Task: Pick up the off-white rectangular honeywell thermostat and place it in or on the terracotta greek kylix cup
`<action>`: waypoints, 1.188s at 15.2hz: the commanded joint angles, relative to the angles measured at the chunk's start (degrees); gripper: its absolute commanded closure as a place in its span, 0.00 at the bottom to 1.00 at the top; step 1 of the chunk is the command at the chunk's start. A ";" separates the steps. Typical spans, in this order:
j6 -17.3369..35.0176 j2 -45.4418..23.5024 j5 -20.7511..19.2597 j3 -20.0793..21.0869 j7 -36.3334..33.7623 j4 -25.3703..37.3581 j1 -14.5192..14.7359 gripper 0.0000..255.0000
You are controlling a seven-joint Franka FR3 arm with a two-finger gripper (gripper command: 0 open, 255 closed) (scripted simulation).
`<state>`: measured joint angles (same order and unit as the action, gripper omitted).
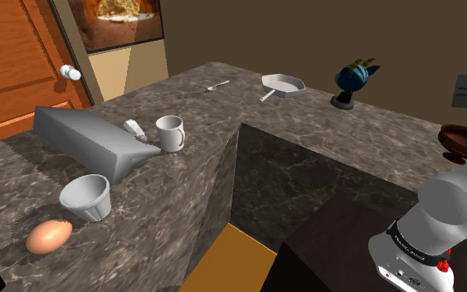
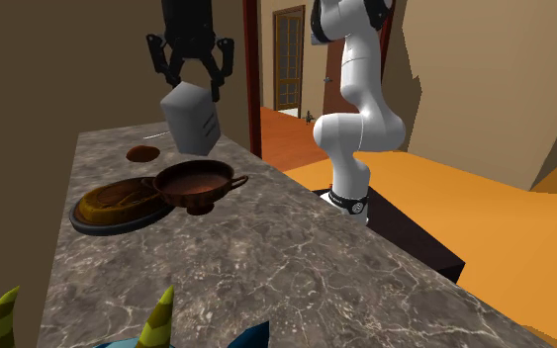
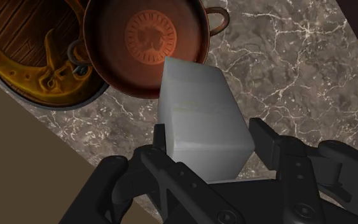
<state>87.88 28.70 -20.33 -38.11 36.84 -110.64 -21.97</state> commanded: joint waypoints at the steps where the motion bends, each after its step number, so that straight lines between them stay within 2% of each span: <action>1: -0.69 1.19 -1.22 -1.31 2.35 0.22 -0.96 1.00; 7: -3.10 4.26 -5.06 -6.07 10.40 2.38 -3.74 1.00; 18: 4.36 6.85 -7.20 -7.48 8.62 -7.43 -5.00 1.00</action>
<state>91.45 35.30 -27.30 -45.46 45.66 -117.10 -26.84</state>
